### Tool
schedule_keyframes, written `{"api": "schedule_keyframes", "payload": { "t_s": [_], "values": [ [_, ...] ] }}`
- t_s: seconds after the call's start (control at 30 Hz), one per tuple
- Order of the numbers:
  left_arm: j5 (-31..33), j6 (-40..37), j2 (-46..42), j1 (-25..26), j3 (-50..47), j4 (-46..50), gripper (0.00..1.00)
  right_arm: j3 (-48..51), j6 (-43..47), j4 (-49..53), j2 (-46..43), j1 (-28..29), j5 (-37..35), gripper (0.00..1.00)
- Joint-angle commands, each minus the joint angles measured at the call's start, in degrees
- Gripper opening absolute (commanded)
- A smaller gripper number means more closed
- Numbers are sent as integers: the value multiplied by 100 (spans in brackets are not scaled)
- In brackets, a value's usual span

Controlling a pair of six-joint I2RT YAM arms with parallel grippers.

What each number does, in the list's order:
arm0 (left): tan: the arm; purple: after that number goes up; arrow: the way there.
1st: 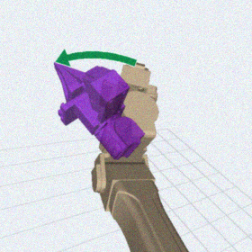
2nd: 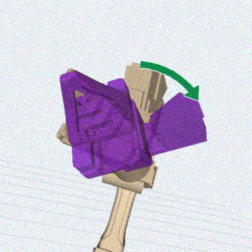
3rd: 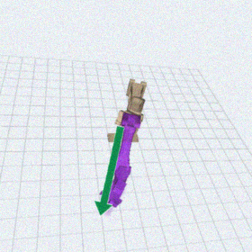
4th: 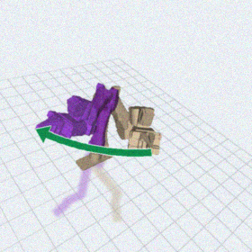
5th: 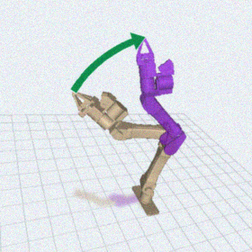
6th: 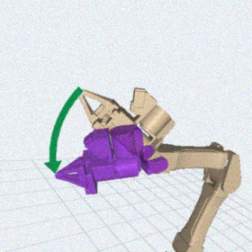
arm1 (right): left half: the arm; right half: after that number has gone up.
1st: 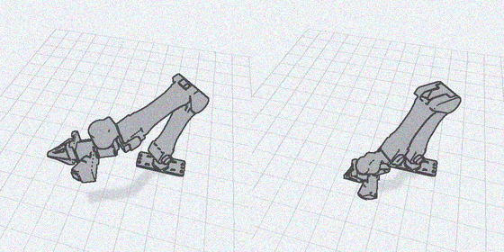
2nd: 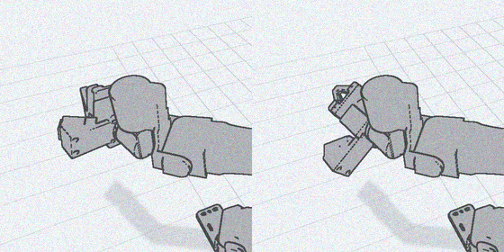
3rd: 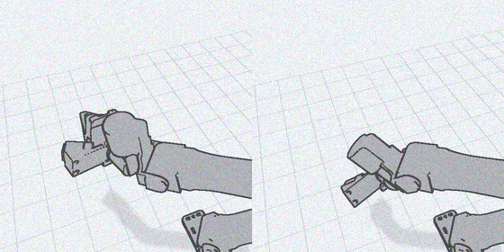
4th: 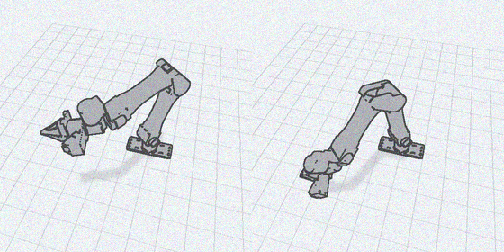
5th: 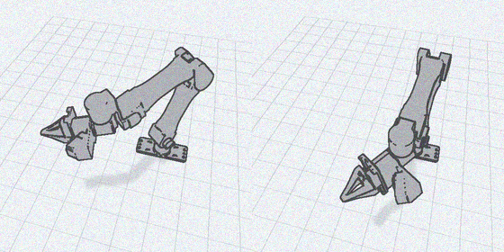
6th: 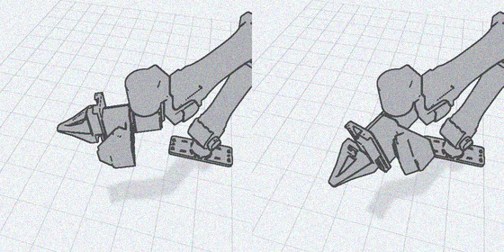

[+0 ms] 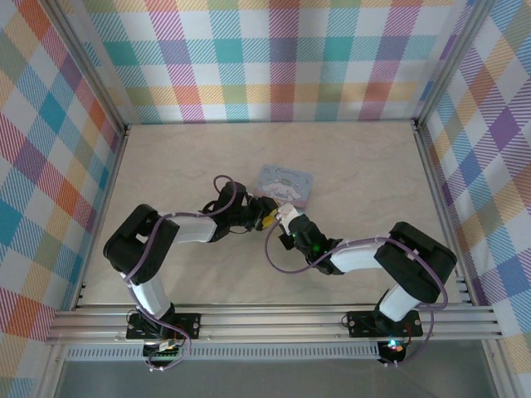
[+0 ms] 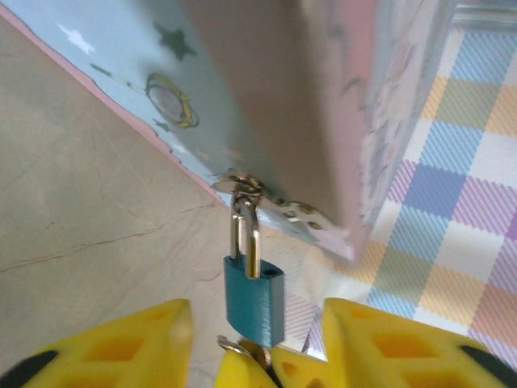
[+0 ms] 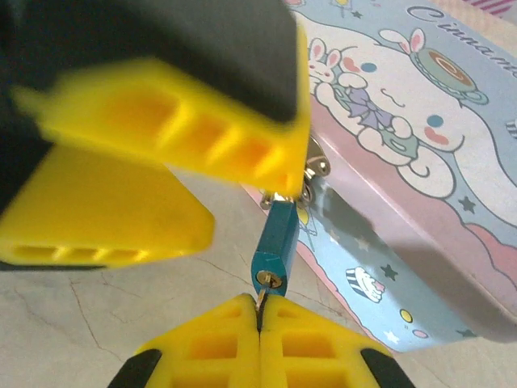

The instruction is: Unlock the padlock with the key

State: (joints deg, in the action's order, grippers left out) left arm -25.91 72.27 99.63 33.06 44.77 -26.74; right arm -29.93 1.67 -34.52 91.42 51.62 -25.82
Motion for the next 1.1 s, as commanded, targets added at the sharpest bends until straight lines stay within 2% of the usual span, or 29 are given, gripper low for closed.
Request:
{"api": "schedule_keyframes", "payload": {
  "t_s": [0.0, 0.1, 0.27, 0.47, 0.63, 0.87, 0.97, 1.07],
  "values": [
    [13, -343, -430, -190, -69, 392, 55, 173, -643, -123, -63, -92, 250, 0],
    [110, -632, -730, -340, -73, 844, 61, 325, -1303, -388, -212, -265, 698, 0],
    [298, -1104, -1182, -641, -65, 1566, 65, 492, -2421, -465, -369, -448, 1283, 0],
    [503, -1657, -1406, -846, 197, 2332, 67, 564, -3461, -327, -606, -731, 1798, 0],
    [578, -1853, -1500, -1000, 353, 2605, 67, 649, -4318, -235, -616, -881, 2083, 0],
    [639, -2019, -1469, -1073, 567, 2806, 68, 640, -4834, 125, -488, -1039, 2398, 8],
    [651, -2161, -1362, -1103, 716, 2937, 69, 646, -4942, 202, -441, -1087, 2455, 17],
    [646, -2424, -1246, -1141, 934, 3152, 69, 698, -4924, 329, -522, -1162, 2453, 30]
  ]
}}
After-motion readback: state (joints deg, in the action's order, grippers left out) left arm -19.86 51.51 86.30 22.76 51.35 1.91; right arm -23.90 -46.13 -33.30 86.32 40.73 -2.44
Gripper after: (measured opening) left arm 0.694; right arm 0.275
